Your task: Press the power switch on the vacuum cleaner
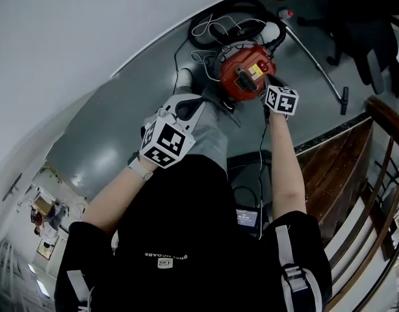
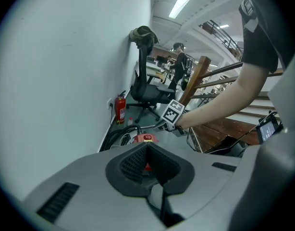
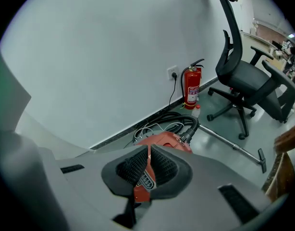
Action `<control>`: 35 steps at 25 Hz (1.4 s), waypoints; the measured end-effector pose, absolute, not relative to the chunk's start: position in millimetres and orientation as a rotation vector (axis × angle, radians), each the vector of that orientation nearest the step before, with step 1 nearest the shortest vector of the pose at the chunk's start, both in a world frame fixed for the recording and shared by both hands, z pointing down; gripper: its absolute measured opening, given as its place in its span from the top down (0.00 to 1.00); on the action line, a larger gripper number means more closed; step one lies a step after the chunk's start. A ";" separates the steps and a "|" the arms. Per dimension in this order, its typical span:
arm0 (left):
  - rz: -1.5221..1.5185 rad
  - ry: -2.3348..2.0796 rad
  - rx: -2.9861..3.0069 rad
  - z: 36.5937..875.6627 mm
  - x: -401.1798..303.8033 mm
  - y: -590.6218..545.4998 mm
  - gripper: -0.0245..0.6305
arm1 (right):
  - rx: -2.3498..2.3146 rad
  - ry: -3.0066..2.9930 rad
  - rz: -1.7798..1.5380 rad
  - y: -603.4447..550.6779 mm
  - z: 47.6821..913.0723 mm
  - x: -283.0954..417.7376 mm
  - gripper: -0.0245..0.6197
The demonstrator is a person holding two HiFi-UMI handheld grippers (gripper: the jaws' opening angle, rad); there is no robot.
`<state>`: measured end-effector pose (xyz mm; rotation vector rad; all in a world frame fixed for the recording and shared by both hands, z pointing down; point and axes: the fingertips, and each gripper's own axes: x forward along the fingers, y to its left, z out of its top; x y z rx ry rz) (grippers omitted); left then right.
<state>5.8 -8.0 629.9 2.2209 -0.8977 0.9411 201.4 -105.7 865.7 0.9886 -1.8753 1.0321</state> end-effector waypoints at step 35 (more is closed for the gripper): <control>0.994 -0.916 2.048 743.6 -1.4 -19.7 0.94 | 0.925 -1.712 0.968 -136.3 1014.1 193.9 0.90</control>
